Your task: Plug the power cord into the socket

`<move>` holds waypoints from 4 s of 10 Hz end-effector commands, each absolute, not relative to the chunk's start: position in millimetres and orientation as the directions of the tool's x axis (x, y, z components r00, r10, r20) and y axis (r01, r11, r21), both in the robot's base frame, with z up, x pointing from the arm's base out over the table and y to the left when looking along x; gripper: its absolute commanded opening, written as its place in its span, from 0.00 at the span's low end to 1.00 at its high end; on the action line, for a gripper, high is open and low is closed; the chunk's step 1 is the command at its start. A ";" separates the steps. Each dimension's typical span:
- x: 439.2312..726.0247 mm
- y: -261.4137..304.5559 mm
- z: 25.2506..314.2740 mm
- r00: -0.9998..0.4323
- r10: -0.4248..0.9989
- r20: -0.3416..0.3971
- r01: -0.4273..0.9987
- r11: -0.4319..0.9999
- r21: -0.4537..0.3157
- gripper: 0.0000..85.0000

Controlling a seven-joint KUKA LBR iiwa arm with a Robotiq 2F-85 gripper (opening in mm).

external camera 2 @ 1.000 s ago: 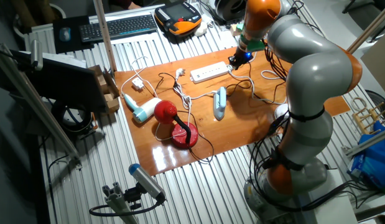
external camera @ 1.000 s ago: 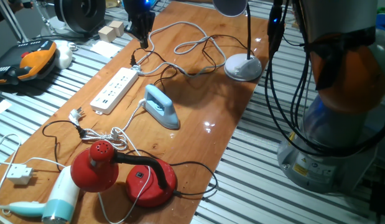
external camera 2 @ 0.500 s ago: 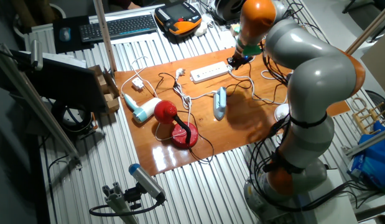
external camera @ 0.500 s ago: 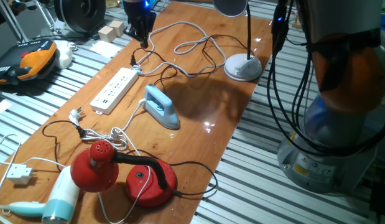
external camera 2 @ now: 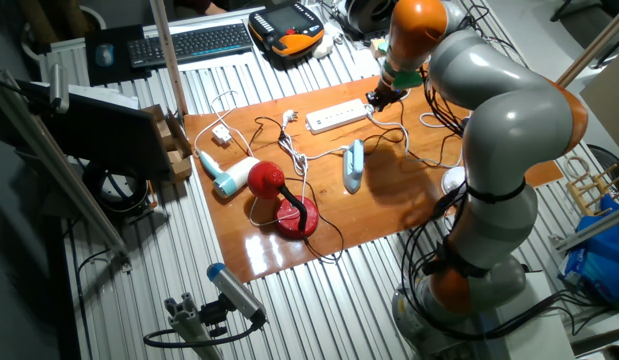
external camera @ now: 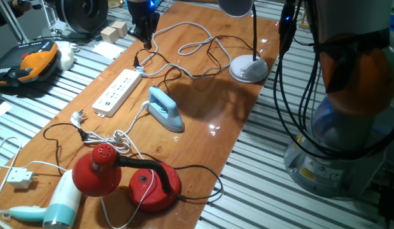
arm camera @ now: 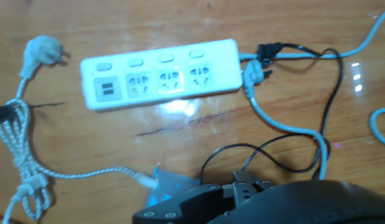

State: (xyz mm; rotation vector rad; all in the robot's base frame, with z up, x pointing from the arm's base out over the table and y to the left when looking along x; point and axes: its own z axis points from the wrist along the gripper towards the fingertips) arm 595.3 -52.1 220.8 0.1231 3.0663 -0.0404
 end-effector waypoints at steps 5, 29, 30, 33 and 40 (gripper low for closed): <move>625.7 -69.6 221.5 -0.993 0.103 -0.065 0.105 0.994 -0.028 0.00; 666.0 -106.4 192.6 -0.957 0.289 -0.036 0.290 0.957 -0.027 0.00; 666.0 -106.4 192.6 -0.962 0.271 -0.038 0.272 0.962 -0.027 0.00; 671.0 -108.8 189.9 -0.959 0.268 -0.096 0.270 0.963 -0.005 0.00; 705.0 -131.0 183.1 -0.974 0.195 -0.114 0.196 0.981 0.003 0.00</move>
